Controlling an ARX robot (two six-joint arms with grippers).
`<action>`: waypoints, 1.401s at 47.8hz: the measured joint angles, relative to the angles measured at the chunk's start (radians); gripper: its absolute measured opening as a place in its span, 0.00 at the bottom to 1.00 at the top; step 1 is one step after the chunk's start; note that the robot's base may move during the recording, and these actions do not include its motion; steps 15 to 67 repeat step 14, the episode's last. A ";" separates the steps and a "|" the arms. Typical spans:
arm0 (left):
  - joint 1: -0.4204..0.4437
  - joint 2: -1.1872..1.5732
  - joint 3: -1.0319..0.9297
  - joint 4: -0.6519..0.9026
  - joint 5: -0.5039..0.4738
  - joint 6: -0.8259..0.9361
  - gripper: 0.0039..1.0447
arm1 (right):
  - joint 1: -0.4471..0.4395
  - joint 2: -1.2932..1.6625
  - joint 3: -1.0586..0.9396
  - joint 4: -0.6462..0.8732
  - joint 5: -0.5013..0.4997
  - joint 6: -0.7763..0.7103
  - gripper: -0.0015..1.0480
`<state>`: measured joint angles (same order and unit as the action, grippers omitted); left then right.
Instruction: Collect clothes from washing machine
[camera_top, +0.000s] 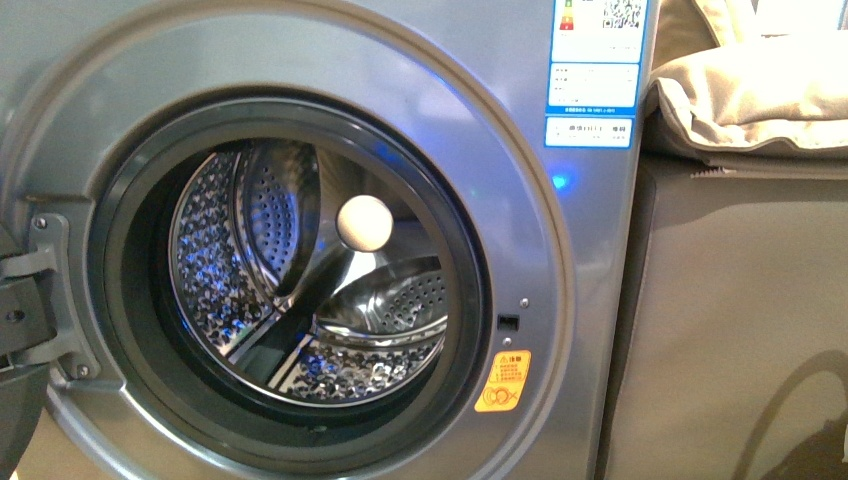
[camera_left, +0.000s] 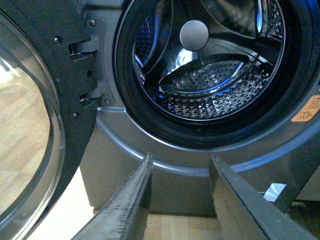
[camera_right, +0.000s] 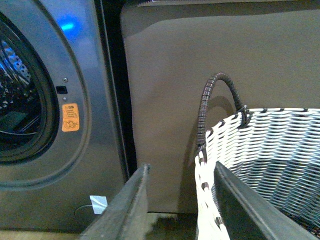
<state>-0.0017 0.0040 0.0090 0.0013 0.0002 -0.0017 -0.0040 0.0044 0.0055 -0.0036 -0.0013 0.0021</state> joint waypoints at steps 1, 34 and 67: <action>0.000 0.000 0.000 0.000 0.000 0.000 0.43 | 0.000 0.000 0.000 0.000 0.000 0.000 0.45; 0.000 0.000 0.000 0.000 0.000 0.000 0.86 | 0.000 0.000 0.000 0.000 0.000 0.000 0.89; 0.000 0.000 0.000 0.000 0.000 0.000 0.86 | 0.000 0.000 0.000 0.000 0.000 0.000 0.89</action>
